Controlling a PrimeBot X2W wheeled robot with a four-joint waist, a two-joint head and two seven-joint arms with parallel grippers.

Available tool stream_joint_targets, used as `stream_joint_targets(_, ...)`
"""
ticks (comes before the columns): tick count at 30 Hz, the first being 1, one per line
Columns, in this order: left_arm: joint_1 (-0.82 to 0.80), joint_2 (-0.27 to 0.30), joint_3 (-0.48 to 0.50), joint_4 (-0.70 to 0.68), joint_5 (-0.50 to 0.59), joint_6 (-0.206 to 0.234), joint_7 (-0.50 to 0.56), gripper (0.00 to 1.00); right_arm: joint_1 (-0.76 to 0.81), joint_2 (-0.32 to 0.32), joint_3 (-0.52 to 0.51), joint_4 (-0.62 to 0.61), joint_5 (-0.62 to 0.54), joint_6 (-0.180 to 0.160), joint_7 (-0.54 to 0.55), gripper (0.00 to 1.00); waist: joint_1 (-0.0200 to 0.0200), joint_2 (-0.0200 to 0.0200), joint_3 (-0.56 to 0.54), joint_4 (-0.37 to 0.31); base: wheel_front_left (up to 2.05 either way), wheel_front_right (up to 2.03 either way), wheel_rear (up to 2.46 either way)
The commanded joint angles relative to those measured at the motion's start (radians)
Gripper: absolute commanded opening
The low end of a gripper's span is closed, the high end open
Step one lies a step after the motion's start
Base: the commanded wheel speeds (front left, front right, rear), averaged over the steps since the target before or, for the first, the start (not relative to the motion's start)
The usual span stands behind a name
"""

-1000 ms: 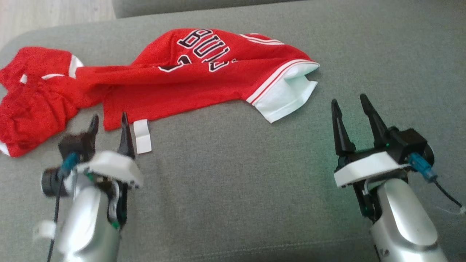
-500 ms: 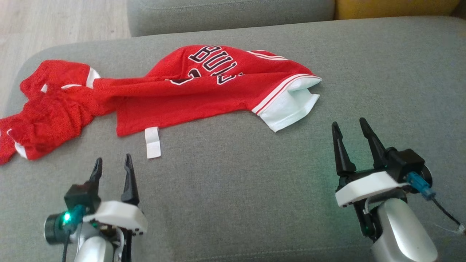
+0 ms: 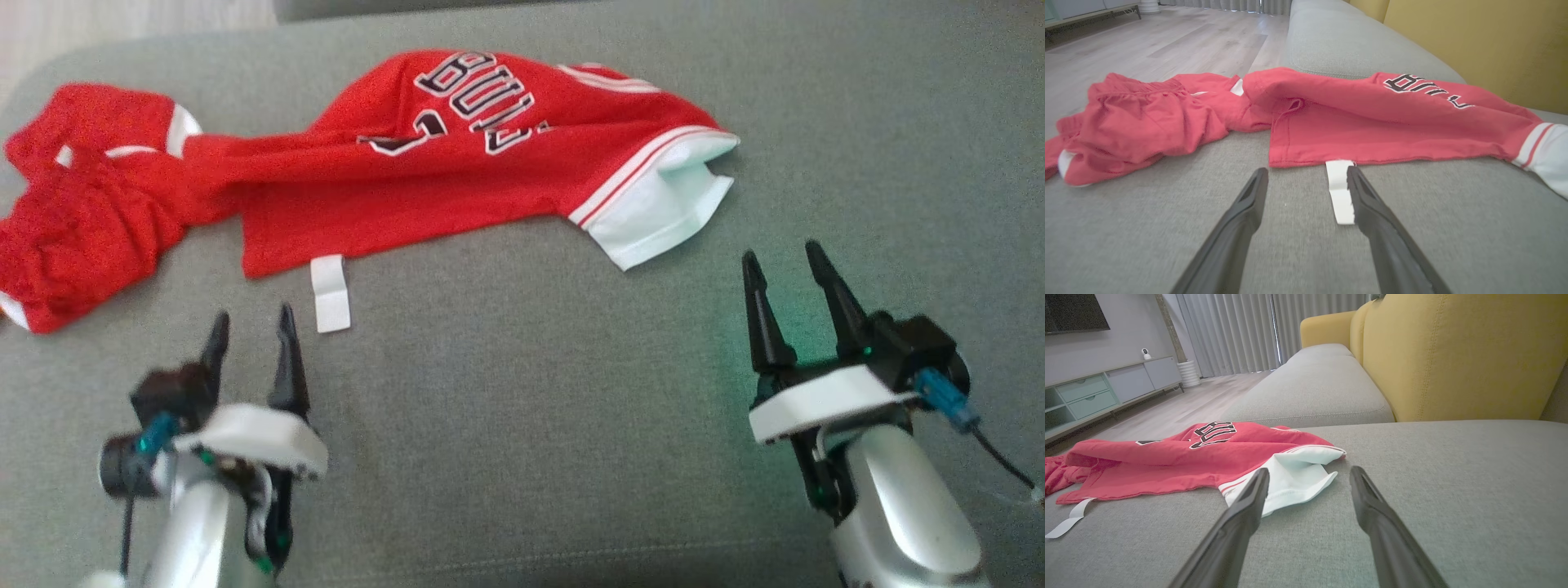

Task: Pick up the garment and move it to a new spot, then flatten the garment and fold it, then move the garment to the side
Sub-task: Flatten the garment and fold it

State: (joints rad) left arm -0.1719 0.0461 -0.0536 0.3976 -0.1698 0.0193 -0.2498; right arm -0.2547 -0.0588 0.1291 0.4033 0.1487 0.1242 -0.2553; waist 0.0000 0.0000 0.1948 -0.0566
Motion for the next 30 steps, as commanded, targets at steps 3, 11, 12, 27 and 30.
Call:
stream_joint_targets(3,-0.1,0.006,0.054,0.02,-0.015,-0.017,-0.012,1.0,-0.058,0.009,0.035,-0.049,0.007,0.007,-0.006,1.0,0.0,0.0,0.063,-0.014,0.0,0.0,0.0)
stream_joint_targets(11,-0.238,0.032,0.119,0.146,-0.029,-0.05,-0.012,1.0,-0.107,0.009,0.058,-0.09,0.035,0.007,-0.006,1.0,0.0,0.0,0.151,-0.044,0.0,0.0,0.0)
stream_joint_targets(12,-0.251,0.036,0.125,0.16,-0.028,-0.051,-0.012,1.0,-0.112,0.009,0.059,-0.094,0.038,0.007,-0.006,1.0,0.0,0.0,0.16,-0.046,0.0,0.0,0.0)
stream_joint_targets(27,-0.35,0.039,0.145,0.381,-0.025,-0.072,-0.012,0.73,-0.165,0.009,0.044,-0.092,0.043,0.007,-0.006,1.0,0.0,0.0,0.227,-0.055,0.0,0.0,0.0)
stream_joint_targets(30,-0.365,0.035,0.128,0.41,-0.021,-0.085,-0.012,0.0,-0.187,0.009,0.034,-0.049,0.032,0.007,-0.006,1.0,0.0,0.0,0.233,-0.044,0.0,0.0,0.0)
